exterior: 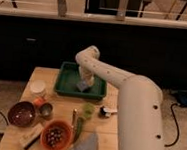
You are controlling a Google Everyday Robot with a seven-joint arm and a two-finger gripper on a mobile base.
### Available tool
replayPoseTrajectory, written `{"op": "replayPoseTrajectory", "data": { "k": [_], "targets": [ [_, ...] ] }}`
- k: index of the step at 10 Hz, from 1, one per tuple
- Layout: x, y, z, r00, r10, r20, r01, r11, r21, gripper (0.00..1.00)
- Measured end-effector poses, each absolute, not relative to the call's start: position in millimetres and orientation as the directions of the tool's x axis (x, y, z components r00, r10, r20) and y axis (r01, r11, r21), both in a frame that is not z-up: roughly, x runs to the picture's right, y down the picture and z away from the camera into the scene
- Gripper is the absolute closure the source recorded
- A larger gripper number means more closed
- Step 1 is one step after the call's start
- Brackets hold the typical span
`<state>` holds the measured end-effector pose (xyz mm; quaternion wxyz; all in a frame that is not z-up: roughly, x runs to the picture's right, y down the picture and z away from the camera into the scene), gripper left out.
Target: Wipe tray with sponge
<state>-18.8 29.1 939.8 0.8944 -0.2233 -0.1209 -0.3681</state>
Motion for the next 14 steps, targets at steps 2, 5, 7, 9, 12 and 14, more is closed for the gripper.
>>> {"op": "replayPoseTrajectory", "data": {
  "k": [2,5,7,9,12,14],
  "targets": [
    [7,32,936,0.724,-0.586,0.362,0.688,0.645,-0.332,0.99],
    [48,22,942,0.779,-0.554,0.294,0.628,0.685,-0.37,0.99],
    [57,10,949,0.8,-0.543,0.254,0.599,0.711,-0.368,0.99],
    [41,-4,958,0.796,-0.552,0.248,0.605,0.722,-0.337,0.99],
    [-13,-13,966,0.745,-0.602,0.287,0.667,0.687,-0.289,0.99],
    [-36,-2,958,0.679,-0.649,0.343,0.733,0.632,-0.252,0.99]
  ]
}}
